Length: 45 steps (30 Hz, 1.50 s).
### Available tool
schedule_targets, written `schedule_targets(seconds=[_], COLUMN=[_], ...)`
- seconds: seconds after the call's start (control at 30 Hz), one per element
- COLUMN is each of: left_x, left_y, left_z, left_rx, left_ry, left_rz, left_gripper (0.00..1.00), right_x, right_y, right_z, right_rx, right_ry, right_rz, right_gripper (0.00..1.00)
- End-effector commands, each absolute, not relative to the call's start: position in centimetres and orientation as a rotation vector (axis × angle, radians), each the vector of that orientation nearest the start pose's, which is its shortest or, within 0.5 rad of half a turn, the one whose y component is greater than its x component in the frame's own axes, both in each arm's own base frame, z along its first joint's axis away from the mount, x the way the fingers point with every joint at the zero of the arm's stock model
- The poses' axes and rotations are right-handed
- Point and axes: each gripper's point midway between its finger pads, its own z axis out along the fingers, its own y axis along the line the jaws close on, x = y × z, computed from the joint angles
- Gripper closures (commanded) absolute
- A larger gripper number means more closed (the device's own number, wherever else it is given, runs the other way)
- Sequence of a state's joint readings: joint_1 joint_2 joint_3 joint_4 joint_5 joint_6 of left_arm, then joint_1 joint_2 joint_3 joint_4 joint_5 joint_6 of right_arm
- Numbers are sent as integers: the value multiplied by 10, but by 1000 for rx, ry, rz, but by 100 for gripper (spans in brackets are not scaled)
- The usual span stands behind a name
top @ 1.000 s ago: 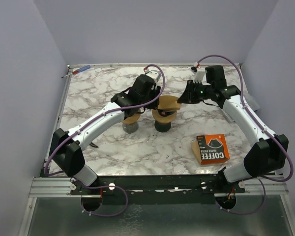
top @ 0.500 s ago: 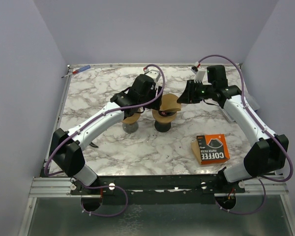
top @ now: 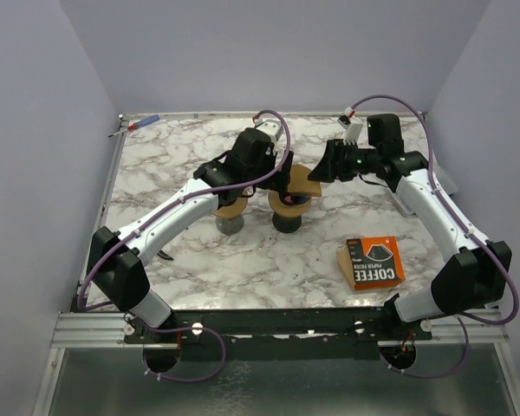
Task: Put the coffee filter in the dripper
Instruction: Place the coffee filter in the coffee dripper.
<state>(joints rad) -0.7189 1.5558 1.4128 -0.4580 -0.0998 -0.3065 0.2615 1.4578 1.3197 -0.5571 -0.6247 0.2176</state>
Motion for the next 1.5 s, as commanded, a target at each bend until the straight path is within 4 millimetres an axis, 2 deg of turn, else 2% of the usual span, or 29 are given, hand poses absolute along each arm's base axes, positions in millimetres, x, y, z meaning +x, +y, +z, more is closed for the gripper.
schedule_targets(seconds=[0.0, 0.1, 0.37, 0.6, 0.7, 0.87, 1.0, 1.17, 1.37, 1.47], left_x=[343, 344, 343, 339, 336, 323, 307, 299, 302, 306], left_y=[-301, -303, -306, -299, -297, -307, -325, -339, -353, -356], left_z=[259, 266, 273, 304, 319, 338, 346, 341, 301, 293], left_rx=[400, 398, 414, 466, 480, 539, 624, 637, 537, 468], left_ry=[2105, 2088, 2072, 1979, 1938, 1883, 1849, 1862, 1961, 1968], left_rz=[-552, -570, -603, -579, -585, -604, -593, -571, -562, -577], left_gripper=[4, 3, 3, 5, 10, 18, 27, 44, 57, 64], right_x=[333, 332, 330, 339, 343, 346, 346, 331, 321, 322], right_y=[204, 204, 209, 212, 215, 223, 231, 248, 254, 256], right_z=[250, 252, 253, 257, 255, 257, 249, 235, 221, 223], right_rx=[-405, -403, -410, -446, -467, -497, -530, -573, -552, -543], right_ry=[2188, 2184, 2170, 2165, 2187, 2213, 2260, 2302, 2333, 2324], right_rz=[976, 980, 1033, 1033, 1021, 982, 954, 981, 1016, 1024], right_gripper=[39, 35, 35, 35, 37, 38, 38, 39, 40, 39])
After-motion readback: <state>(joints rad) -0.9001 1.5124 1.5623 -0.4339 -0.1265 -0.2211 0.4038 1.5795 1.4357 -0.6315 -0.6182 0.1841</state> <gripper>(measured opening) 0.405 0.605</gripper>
